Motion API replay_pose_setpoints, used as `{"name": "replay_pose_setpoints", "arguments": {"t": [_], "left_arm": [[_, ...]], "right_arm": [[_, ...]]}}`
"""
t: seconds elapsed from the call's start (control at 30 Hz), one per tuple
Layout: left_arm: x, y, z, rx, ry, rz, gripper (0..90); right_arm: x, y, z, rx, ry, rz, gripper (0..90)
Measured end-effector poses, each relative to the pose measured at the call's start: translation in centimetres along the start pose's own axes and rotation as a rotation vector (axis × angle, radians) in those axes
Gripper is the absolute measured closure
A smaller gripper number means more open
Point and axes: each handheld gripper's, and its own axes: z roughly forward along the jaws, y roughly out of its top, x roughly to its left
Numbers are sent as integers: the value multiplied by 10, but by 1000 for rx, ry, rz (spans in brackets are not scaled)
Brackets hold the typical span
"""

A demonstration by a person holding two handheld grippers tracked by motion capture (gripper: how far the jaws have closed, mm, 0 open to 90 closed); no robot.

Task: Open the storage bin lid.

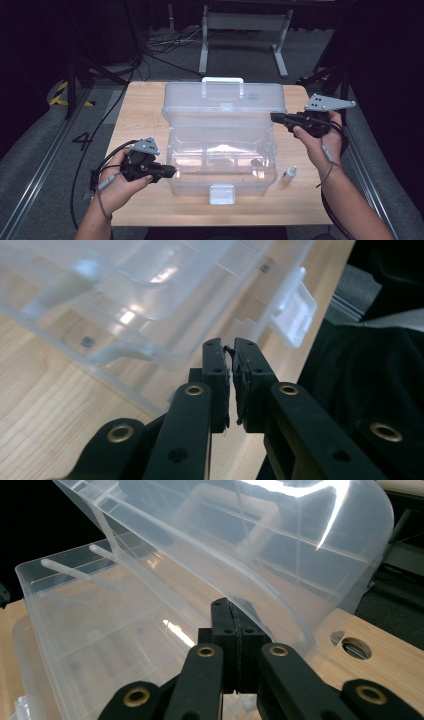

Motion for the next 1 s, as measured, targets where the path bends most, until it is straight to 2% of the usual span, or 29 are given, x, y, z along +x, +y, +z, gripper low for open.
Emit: {"name": "replay_pose_setpoints", "arguments": {"t": [0.23,0.4,0.6,0.87,1.0], "left_arm": [[-7,4,9,56,-22,59,827],[-13,8,22,103,-50,109,814],[-17,10,34,130,-62,137,800],[-19,14,47,149,-38,167,794],[-20,16,53,162,-45,183,791]], "right_arm": [[-2,1,1,2,11,14,900],[-3,2,3,6,15,14,900],[-4,3,3,7,16,20,900],[-5,4,4,10,17,22,900],[-6,4,4,10,18,23,900]]}}
